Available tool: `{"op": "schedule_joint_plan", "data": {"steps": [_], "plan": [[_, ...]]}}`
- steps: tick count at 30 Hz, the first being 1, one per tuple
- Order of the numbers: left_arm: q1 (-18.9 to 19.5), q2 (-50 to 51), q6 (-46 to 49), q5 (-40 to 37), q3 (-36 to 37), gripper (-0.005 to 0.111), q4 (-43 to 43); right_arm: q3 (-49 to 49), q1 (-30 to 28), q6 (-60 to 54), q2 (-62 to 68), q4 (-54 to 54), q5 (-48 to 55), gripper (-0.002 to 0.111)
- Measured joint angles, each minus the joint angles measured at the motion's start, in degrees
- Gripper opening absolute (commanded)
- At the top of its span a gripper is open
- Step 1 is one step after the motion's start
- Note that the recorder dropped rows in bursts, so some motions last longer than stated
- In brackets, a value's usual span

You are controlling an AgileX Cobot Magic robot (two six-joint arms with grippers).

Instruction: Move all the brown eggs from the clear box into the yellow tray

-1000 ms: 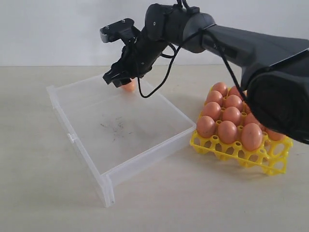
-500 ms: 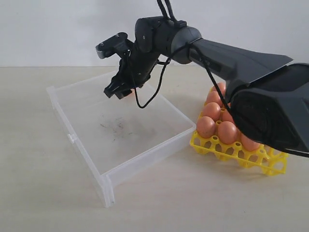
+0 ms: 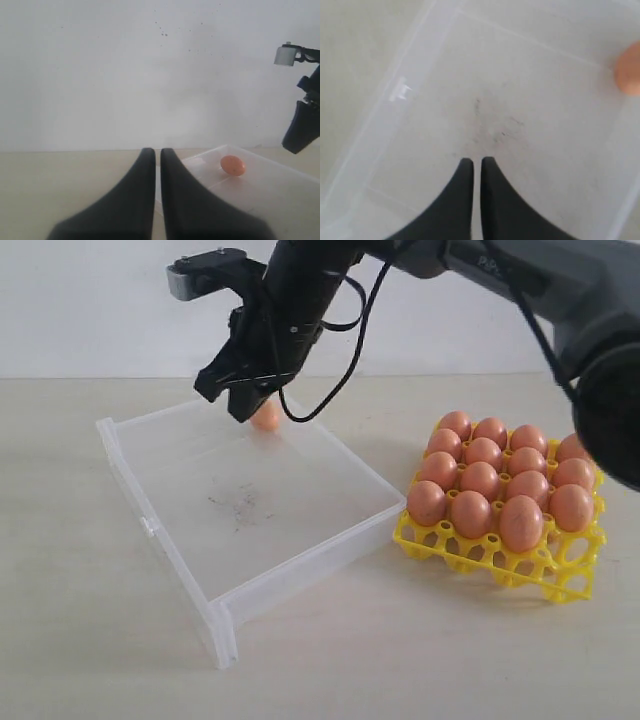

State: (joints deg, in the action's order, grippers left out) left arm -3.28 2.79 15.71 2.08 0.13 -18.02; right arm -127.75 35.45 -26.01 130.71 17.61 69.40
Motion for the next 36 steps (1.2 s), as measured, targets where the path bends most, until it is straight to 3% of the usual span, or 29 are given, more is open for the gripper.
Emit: {"op": "schedule_joint_plan", "data": {"steps": [7, 21, 32, 35, 36], "plan": [[0.0, 0.0, 0.0, 0.0, 0.0, 0.004, 0.0, 19.5, 0.0, 0.4, -8.2, -5.9, 0.2, 0.0], [0.0, 0.0, 0.0, 0.0, 0.0, 0.004, 0.0, 46.7, -0.1, -0.2, -14.4, -5.0, -20.7, 0.0], [0.0, 0.0, 0.0, 0.0, 0.0, 0.004, 0.0, 50.4, 0.4, -19.2, -16.3, 19.7, -10.1, 0.0], [0.0, 0.0, 0.0, 0.0, 0.0, 0.004, 0.0, 50.4, 1.6, -19.6, -18.7, 19.7, -13.7, 0.0], [0.0, 0.0, 0.0, 0.0, 0.0, 0.004, 0.0, 50.4, 1.8, -17.0, -20.0, 16.5, -20.2, 0.0]]}}
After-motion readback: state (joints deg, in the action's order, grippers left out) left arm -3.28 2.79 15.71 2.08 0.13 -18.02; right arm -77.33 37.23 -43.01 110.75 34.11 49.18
